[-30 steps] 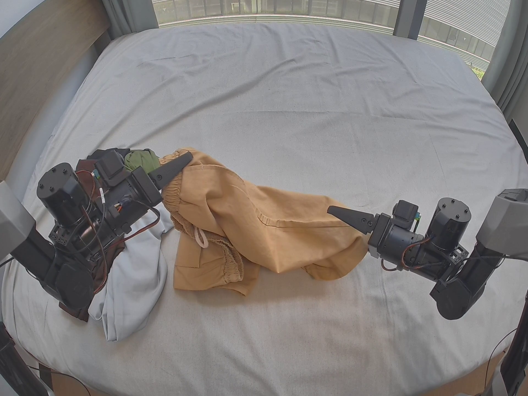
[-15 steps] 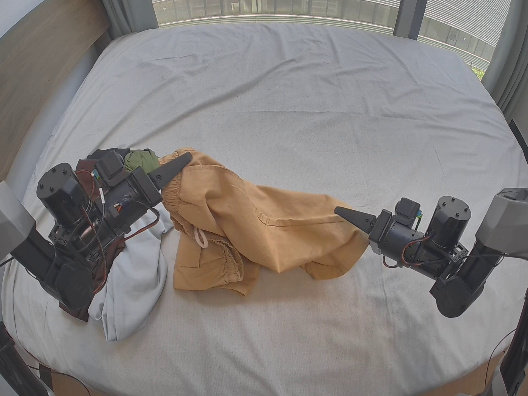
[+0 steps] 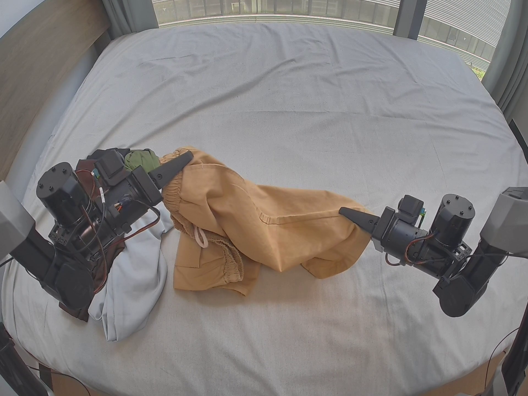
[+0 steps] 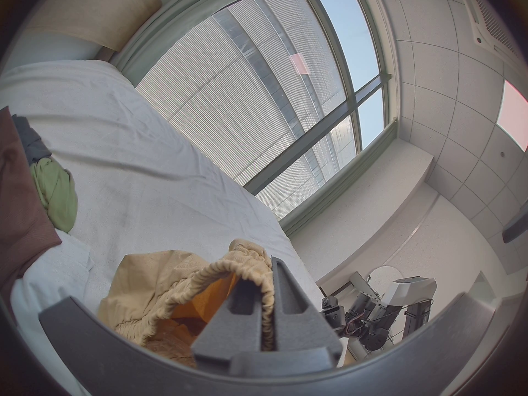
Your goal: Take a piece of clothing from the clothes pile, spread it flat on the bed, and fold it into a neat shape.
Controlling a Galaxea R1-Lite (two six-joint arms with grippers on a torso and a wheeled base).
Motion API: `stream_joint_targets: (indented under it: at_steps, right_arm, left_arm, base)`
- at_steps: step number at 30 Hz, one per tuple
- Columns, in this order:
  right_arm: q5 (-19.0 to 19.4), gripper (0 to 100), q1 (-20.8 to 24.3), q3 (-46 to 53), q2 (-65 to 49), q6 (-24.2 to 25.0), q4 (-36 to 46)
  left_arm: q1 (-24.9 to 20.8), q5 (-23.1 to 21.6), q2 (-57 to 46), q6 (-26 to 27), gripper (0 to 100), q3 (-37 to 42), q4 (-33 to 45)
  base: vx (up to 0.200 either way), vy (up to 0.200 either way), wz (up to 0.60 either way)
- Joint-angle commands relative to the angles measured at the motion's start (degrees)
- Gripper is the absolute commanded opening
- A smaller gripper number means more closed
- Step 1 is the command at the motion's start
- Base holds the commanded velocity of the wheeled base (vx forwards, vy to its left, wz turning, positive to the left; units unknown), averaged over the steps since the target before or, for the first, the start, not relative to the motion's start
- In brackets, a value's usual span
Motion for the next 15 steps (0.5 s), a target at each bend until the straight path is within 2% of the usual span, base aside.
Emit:
stream_joint_targets:
  at_steps: [1, 3, 8, 15]
  right_arm:
    - [0.1, 0, 0.3, 1.5, -4.9, -0.5, 0.1]
    - [0.2, 0, 0.2, 2.2, -6.8, -1.2, 0.2]
    - [0.5, 0, -1.3, 2.4, -9.1, -6.7, 0.2]
    - [0.6, 0, -1.5, 2.9, -10.8, -11.0, 0.3]
  left_arm:
    - [-1.2, 0.0, -2.8, -0.2, 0, -0.6, 0.0]
    - [-2.1, 0.0, -4.7, -0.2, 0, -0.9, 0.0]
    - [-4.4, 0.0, -8.2, 0.0, 0, -0.7, 0.0]
    - [-4.6, -0.1, -9.2, 1.9, 0, 0.0, -0.1]
  base:
    - [0.0, 0.0, 0.0]
    - [0.0, 0.0, 0.0]
    - [0.0, 0.0, 0.0]
    - [0.0, 0.0, 0.0]
